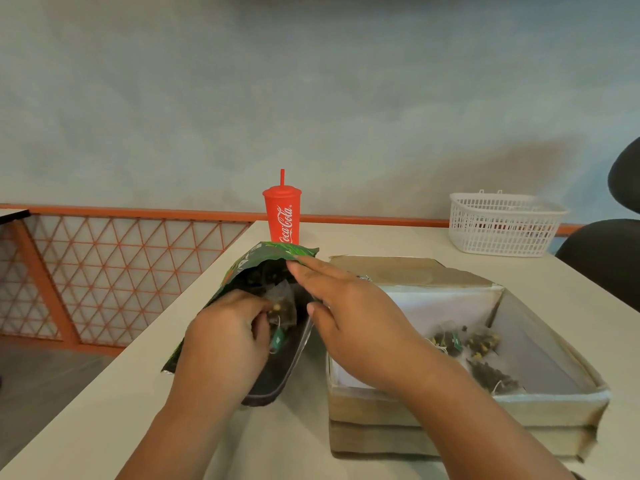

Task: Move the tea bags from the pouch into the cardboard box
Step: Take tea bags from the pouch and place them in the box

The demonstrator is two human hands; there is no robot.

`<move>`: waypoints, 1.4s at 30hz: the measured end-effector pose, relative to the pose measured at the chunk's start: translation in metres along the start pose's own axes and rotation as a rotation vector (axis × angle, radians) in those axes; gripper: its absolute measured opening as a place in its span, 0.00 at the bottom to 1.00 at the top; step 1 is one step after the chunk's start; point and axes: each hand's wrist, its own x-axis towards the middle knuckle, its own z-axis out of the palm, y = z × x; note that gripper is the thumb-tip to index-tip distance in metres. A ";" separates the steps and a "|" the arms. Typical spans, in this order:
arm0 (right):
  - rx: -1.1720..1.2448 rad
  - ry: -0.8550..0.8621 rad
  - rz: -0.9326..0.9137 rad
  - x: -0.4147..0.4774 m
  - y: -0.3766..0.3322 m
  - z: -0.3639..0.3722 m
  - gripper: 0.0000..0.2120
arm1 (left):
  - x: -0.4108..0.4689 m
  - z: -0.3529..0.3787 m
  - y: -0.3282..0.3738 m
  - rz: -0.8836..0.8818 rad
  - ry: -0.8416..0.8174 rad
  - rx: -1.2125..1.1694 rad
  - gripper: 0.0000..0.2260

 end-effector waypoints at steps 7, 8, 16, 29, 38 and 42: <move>-0.007 0.012 -0.018 0.000 -0.002 0.002 0.25 | -0.004 0.008 0.011 -0.176 -0.148 0.035 0.28; -0.006 0.016 -0.017 0.000 -0.001 0.002 0.25 | -0.003 0.007 0.011 -0.181 -0.122 0.013 0.29; -0.011 0.008 -0.019 0.000 -0.002 0.004 0.25 | -0.003 0.012 0.009 -0.197 -0.179 0.062 0.29; -0.022 -0.005 -0.030 0.000 -0.004 0.004 0.25 | 0.002 0.016 0.002 -0.249 -0.152 0.115 0.12; 0.002 0.019 -0.023 0.000 -0.001 0.003 0.25 | 0.001 0.009 0.005 -0.099 -0.023 0.019 0.03; 0.022 0.034 -0.016 0.001 0.004 0.002 0.25 | -0.003 -0.001 0.010 0.002 0.096 -0.052 0.04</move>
